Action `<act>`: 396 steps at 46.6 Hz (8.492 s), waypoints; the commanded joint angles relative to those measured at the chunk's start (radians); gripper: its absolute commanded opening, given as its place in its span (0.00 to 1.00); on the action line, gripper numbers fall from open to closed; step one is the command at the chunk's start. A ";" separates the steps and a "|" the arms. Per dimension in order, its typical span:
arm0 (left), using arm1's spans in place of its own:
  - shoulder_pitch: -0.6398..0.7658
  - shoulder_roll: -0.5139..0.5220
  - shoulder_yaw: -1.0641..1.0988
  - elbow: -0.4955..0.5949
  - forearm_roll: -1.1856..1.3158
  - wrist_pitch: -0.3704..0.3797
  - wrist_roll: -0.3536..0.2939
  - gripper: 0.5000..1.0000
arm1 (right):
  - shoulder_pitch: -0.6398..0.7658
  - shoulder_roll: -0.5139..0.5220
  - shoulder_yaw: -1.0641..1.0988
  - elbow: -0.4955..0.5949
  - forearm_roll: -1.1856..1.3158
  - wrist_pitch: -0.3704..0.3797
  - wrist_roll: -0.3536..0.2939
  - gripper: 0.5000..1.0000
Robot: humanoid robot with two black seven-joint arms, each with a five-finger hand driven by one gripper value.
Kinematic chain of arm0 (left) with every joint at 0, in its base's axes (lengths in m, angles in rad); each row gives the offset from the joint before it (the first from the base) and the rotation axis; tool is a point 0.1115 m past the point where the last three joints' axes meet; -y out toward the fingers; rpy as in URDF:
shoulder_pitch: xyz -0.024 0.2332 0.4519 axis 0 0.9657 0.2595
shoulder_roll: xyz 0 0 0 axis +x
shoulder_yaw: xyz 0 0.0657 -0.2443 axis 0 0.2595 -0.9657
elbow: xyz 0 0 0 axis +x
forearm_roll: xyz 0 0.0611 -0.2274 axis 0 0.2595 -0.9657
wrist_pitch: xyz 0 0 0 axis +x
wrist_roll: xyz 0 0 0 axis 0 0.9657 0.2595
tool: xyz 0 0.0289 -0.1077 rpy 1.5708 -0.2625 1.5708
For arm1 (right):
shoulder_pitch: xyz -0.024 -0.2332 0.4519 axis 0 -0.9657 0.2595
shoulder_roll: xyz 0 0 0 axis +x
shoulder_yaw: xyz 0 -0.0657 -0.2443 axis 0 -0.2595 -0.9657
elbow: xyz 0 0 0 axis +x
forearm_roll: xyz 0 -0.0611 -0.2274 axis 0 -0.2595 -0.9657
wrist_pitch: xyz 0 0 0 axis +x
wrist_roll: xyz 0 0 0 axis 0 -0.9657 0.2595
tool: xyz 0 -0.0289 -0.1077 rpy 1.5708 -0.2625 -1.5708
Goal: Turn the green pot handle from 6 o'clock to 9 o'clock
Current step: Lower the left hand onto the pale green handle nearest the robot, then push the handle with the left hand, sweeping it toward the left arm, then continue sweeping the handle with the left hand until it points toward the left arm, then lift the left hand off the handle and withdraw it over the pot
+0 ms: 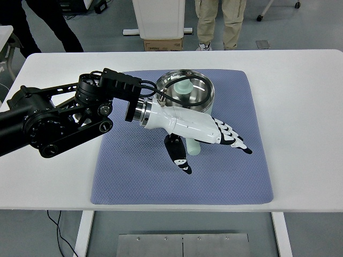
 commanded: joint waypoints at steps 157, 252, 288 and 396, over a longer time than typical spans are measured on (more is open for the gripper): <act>-0.270 0.057 0.335 0.000 0.567 0.006 -0.042 1.00 | 0.000 0.000 0.000 0.000 0.000 0.000 0.000 1.00; -0.457 0.055 0.516 -0.040 0.535 -0.207 -0.042 1.00 | 0.000 0.000 0.000 0.000 0.000 0.000 0.000 1.00; -0.529 0.055 0.658 0.011 0.554 -0.207 -0.042 1.00 | 0.000 0.000 0.000 0.000 0.000 0.000 0.000 1.00; -0.434 0.048 0.423 0.120 -0.872 0.032 -0.042 1.00 | 0.000 0.000 0.000 0.001 0.000 0.000 0.000 1.00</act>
